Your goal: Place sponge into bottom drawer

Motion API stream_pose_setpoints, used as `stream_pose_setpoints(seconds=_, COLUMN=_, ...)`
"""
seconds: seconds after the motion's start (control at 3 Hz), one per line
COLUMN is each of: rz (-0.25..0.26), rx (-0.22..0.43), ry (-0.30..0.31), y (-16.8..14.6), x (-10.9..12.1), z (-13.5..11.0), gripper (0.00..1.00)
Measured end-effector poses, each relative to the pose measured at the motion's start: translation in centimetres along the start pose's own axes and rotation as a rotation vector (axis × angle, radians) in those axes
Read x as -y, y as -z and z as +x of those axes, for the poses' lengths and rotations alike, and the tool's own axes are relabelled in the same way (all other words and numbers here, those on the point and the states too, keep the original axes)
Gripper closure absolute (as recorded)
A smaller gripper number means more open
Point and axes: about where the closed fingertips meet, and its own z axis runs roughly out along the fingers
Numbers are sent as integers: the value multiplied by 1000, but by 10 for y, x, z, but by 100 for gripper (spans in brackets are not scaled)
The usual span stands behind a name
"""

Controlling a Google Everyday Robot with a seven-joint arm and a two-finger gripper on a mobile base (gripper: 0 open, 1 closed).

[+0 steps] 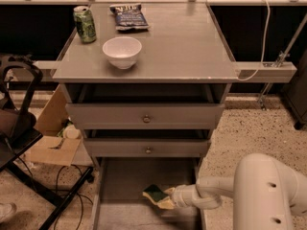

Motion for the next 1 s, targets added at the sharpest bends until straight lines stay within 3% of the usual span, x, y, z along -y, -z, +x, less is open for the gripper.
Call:
stream_pose_setpoints(seconds=0.33, rz=34, rx=-22, ry=-21, y=-19, x=31, z=14, gripper=97)
stream_pose_setpoints(seconds=1.0, rz=33, rx=-22, ry=-21, y=-19, x=31, z=14, gripper=51)
